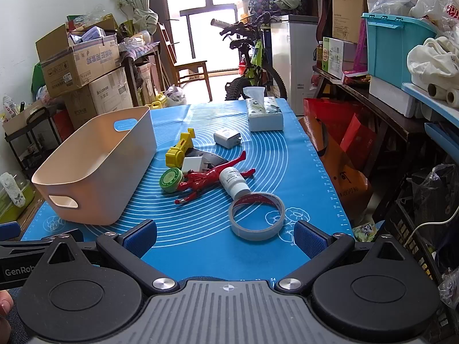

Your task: Organize rigid objects

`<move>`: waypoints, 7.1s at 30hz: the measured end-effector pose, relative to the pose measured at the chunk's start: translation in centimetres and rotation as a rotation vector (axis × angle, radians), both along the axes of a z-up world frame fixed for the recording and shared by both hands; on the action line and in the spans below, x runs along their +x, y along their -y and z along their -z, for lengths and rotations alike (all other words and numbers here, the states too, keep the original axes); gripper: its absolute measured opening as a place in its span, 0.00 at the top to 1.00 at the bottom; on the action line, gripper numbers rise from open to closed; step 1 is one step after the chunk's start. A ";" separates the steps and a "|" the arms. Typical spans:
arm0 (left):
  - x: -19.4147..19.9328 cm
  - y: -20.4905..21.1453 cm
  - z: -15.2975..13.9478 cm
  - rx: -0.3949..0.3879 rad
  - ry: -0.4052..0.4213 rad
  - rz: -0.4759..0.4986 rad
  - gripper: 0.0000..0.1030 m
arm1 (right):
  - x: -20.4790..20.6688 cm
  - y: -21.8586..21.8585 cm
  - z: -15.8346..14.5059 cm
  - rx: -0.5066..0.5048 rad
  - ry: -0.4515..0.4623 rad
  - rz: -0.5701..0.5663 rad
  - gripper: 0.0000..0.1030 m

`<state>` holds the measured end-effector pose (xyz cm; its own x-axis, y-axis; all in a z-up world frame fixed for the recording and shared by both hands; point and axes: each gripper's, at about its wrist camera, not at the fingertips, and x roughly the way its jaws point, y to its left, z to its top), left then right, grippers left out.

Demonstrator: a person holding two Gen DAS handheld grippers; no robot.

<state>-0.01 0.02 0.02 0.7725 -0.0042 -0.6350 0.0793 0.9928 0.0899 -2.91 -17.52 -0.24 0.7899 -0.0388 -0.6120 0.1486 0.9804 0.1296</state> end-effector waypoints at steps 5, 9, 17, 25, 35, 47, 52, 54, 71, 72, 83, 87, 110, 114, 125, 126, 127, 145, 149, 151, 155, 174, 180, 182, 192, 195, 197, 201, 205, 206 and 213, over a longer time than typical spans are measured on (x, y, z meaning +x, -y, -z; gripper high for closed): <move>0.0 0.0 0.0 0.000 -0.001 0.000 0.01 | 0.0 0.0 0.0 0.000 0.000 0.001 0.02; 0.0 0.0 0.0 -0.001 -0.001 -0.001 0.01 | 0.0 0.0 0.0 0.001 -0.001 0.000 0.02; 0.0 0.0 0.0 -0.001 -0.001 -0.001 0.01 | 0.0 0.0 0.0 0.001 -0.002 0.000 0.02; 0.0 0.0 0.0 -0.001 -0.001 0.000 0.01 | 0.0 0.0 0.0 0.001 -0.003 0.000 0.02; 0.0 0.0 0.0 -0.001 -0.002 -0.001 0.01 | 0.1 -0.2 -0.3 0.001 -0.002 0.001 0.02; 0.8 -0.2 -1.8 0.035 0.055 0.000 0.01 | -0.4 0.3 -0.9 0.016 0.021 0.025 0.02; 3.7 -1.4 -4.2 0.020 0.042 0.018 0.01 | 0.3 -0.1 -2.4 -0.019 0.065 -0.004 0.02; 5.0 -2.1 -5.2 -0.006 0.037 0.010 0.01 | 1.0 -0.1 -2.9 -0.013 0.065 -0.010 0.02; 18.5 -8.5 -3.9 0.036 -0.137 0.015 0.02 | 11.8 1.2 -0.7 -0.013 -0.028 0.034 0.02; 19.4 -9.1 -3.4 0.019 -0.152 0.004 0.02 | 12.3 1.3 -0.2 -0.006 -0.046 0.033 0.02; 25.2 -14.7 2.2 -0.094 -0.352 -0.107 0.22 | 16.0 0.8 5.1 -0.027 -0.219 0.036 0.02; 25.4 -14.4 2.9 -0.081 -0.387 -0.069 0.29 | 17.0 0.9 6.4 0.010 -0.282 0.038 0.04; 26.7 -17.2 3.6 -0.111 -0.424 -0.110 0.92 | 20.7 0.1 9.6 -0.010 -0.475 0.011 0.40; 26.7 -17.2 3.6 -0.115 -0.424 -0.110 0.92 | 21.2 0.3 9.9 -0.007 -0.492 0.031 0.57; 26.8 -17.4 3.7 -0.124 -0.426 -0.115 0.92 | 19.7 1.5 8.8 0.098 -0.414 0.118 0.81; 26.8 -17.4 3.7 -0.123 -0.426 -0.115 0.92 | 19.5 1.6 8.4 0.105 -0.404 0.129 0.81; 26.8 -17.3 3.7 -0.121 -0.426 -0.116 0.92 | 19.2 1.6 8.0 0.106 -0.392 0.141 0.81; 26.8 -17.6 3.8 -0.134 -0.426 -0.114 0.92 | 22.6 -4.4 -5.2 -0.007 0.012 -0.032 0.82; 26.8 -17.7 3.8 -0.138 -0.426 -0.115 0.92 | 24.9 -7.2 -7.1 -0.001 0.061 -0.101 0.82; 26.8 -17.6 3.8 -0.132 -0.425 -0.115 0.92 | 25.8 -9.0 -7.9 0.006 0.089 -0.142 0.82; 26.8 -17.4 3.9 -0.126 -0.423 -0.115 0.92 | 27.7 -12.6 -8.4 0.019 0.104 -0.231 0.82; 26.7 -17.4 3.8 -0.132 -0.421 -0.118 0.92 | 32.1 -21.8 1.3 0.026 -0.260 -0.381 0.82; 26.8 -17.5 3.8 -0.136 -0.421 -0.120 0.92 | 32.8 -21.6 3.6 0.030 -0.375 -0.375 0.81; 26.7 -17.6 3.8 -0.136 -0.421 -0.120 0.92 | 32.7 -21.7 3.8 0.028 -0.386 -0.375 0.80; 26.7 -17.8 3.8 -0.136 -0.419 -0.124 0.92 | 31.7 -19.6 0.6 0.078 -0.282 -0.379 0.48; 26.7 -17.8 3.8 -0.137 -0.419 -0.124 0.92 | 30.6 -18.0 -1.6 0.103 -0.219 -0.382 0.44; 26.7 -17.8 3.8 -0.138 -0.419 -0.124 0.92 | 30.1 -16.9 -3.0 0.119 -0.180 -0.375 0.42; 26.7 -17.9 3.8 -0.145 -0.420 -0.123 0.91 | 28.9 -13.8 -5.1 0.129 -0.115 -0.333 0.37; 26.6 -17.9 3.8 -0.147 -0.419 -0.122 0.91 | 27.8 -10.2 -6.1 0.121 -0.081 -0.272 0.35; 26.6 -17.9 3.8 -0.149 -0.419 -0.122 0.91 | 27.5 -9.2 -6.0 0.116 -0.079 -0.256 0.34; 26.6 -18.0 3.8 -0.155 -0.421 -0.122 0.91 | 26.6 -3.0 -2.8 0.056 -0.154 -0.138 0.33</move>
<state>26.63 18.06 -3.76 0.4488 -0.0492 -0.8923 -0.0411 0.9963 -0.0756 23.67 -14.55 2.57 0.6821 0.1006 -0.7243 0.0358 0.9847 0.1704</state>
